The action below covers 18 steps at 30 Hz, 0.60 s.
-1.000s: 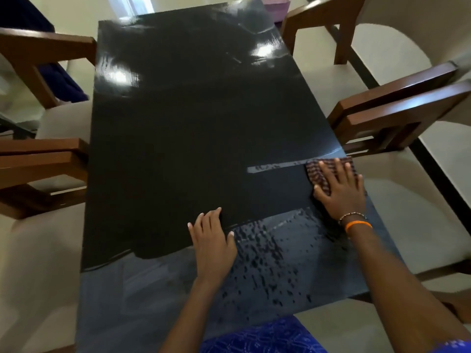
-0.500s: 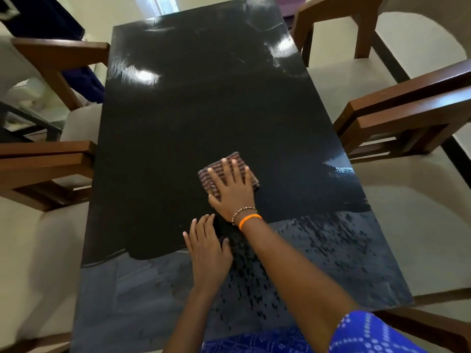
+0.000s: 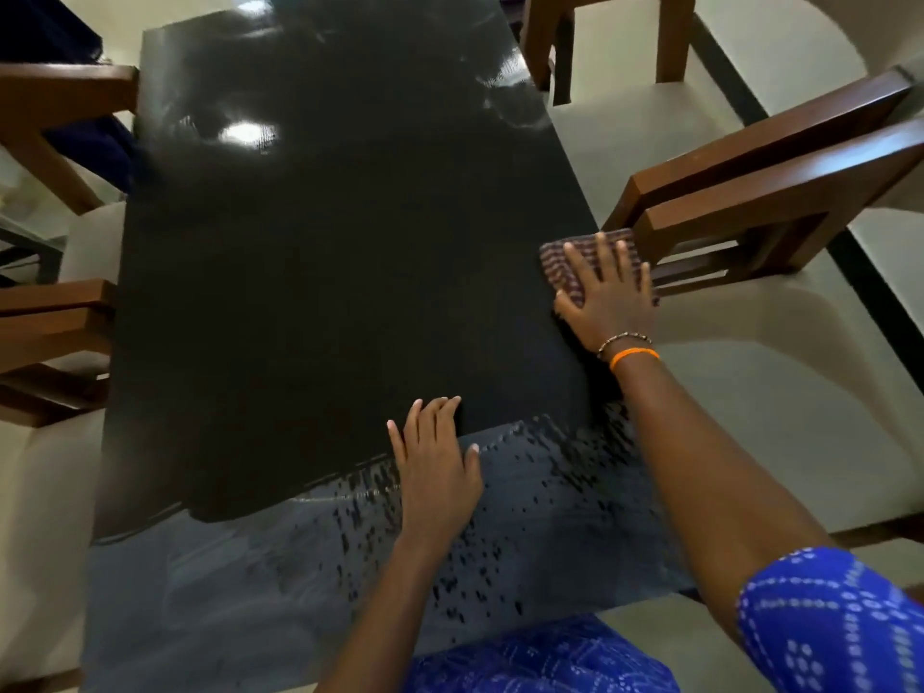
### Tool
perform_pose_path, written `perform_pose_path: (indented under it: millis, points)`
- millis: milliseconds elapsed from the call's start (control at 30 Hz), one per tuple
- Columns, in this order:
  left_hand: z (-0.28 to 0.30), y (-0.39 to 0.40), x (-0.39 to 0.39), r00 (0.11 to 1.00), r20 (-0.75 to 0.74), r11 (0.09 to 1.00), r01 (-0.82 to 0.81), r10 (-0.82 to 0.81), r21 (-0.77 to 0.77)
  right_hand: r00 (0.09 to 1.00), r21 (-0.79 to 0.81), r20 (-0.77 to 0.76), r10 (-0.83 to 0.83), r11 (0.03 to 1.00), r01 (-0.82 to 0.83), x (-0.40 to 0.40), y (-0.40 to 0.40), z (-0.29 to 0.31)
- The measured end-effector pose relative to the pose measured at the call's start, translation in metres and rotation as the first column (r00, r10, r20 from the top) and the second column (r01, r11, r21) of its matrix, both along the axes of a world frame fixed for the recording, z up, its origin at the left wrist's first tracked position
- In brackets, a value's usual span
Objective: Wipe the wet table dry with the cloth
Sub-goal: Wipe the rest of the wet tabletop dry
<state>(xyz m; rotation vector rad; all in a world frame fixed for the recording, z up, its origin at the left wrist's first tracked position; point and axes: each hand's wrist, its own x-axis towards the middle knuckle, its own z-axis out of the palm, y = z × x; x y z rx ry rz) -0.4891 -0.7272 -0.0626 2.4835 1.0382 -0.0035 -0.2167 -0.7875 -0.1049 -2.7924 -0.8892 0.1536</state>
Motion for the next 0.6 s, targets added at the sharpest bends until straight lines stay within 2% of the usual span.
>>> perform_pose_path:
  millis: [100,267,433,600]
  points:
    - [-0.002,-0.003,0.002,1.0,-0.024,1.0,-0.006,0.006,0.009,0.998,0.016,-0.052,-0.044,0.999,0.045,0.007,-0.005,0.0]
    - [-0.004,-0.003,0.003,0.998,-0.065,0.999,0.016,-0.013,0.043,0.998,0.007,-0.042,-0.053,0.999,0.054,-0.023,-0.035,0.003]
    - [-0.006,-0.014,0.003,1.0,0.006,0.999,0.01,-0.01,0.031,0.995,0.0,-0.003,-0.099,0.995,0.099,-0.086,-0.091,0.003]
    - [-0.007,-0.029,-0.008,0.992,0.067,0.994,0.107,-0.105,-0.02,0.991,-0.058,0.008,-0.132,0.989,0.133,-0.136,-0.101,0.007]
